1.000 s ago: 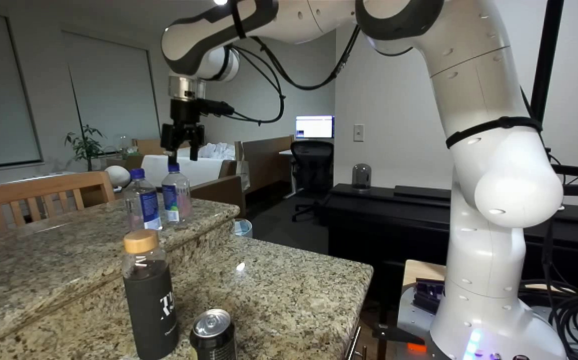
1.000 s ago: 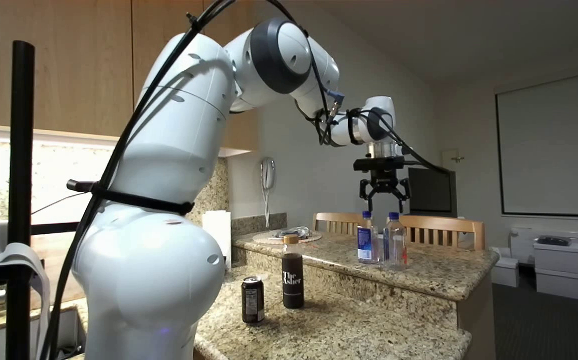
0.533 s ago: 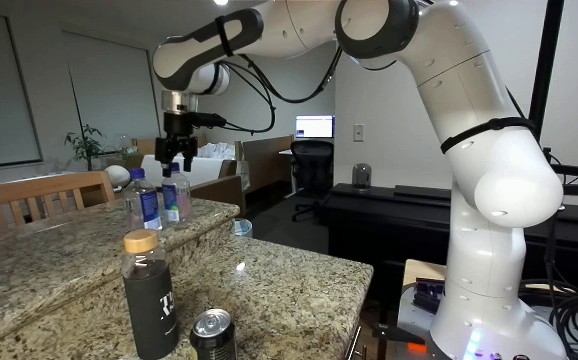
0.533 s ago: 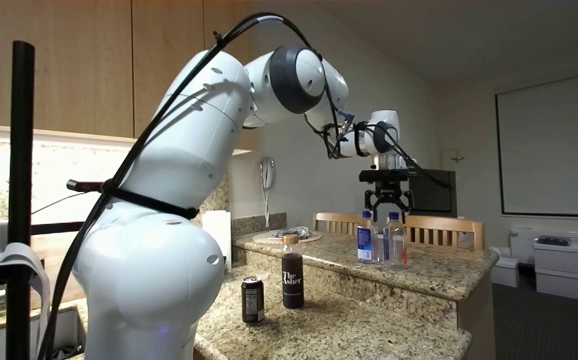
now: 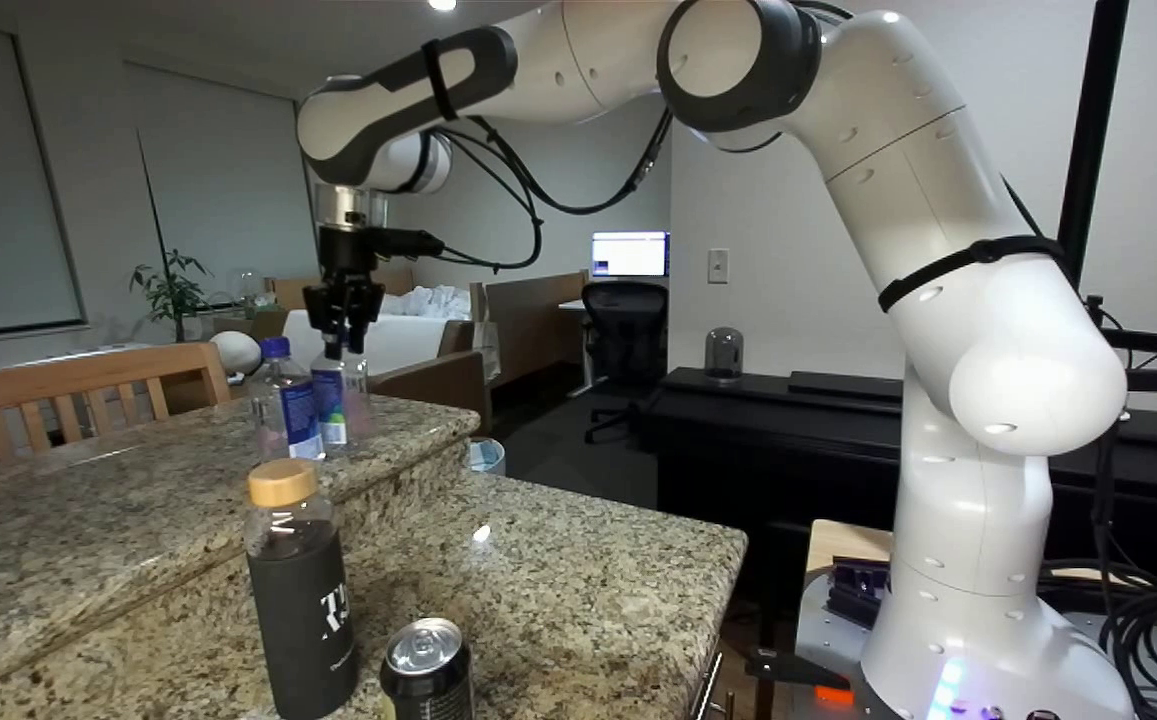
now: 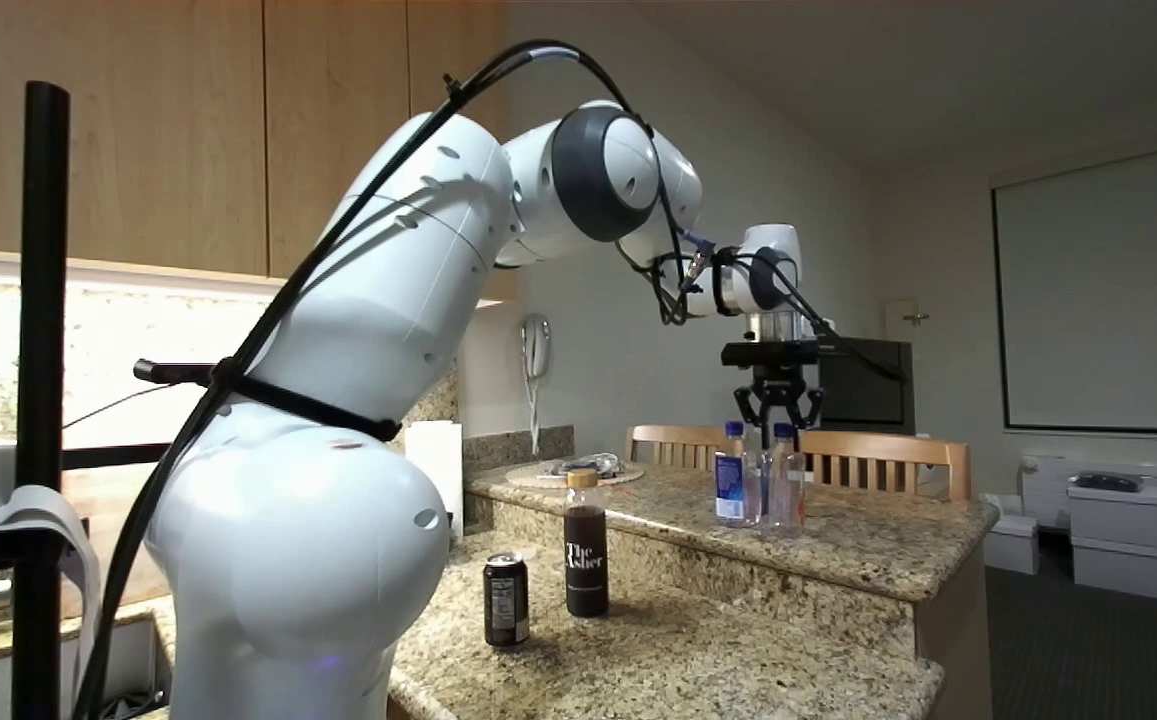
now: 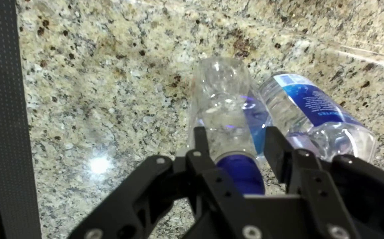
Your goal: Remove the two empty bottles from the top of the upper counter
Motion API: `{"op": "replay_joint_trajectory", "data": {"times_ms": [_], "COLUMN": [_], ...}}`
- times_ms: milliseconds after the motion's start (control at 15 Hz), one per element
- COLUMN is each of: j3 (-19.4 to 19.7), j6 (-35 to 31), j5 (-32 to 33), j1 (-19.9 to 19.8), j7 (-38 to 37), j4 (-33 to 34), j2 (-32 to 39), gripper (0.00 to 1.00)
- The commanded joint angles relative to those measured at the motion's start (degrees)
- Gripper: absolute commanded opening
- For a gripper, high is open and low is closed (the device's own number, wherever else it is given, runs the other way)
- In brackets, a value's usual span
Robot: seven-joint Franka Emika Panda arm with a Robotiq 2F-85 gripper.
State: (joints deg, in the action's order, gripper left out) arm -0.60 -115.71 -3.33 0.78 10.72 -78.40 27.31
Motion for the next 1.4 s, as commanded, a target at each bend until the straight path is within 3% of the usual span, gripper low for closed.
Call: {"op": "replay_joint_trajectory", "data": {"times_ms": [0, 400, 1333], "j3": [-0.95, -0.70, -0.25], "j6": [0.11, 0.63, 3.13], "j5": [0.37, 1.53, 2.30], "j1": [-0.66, -0.18, -1.14], "j7": [0.55, -0.02, 1.01], "j4": [1.04, 0.86, -4.00], "j2": [0.42, -0.39, -7.10], "gripper": [0.18, 0.14, 0.15]}}
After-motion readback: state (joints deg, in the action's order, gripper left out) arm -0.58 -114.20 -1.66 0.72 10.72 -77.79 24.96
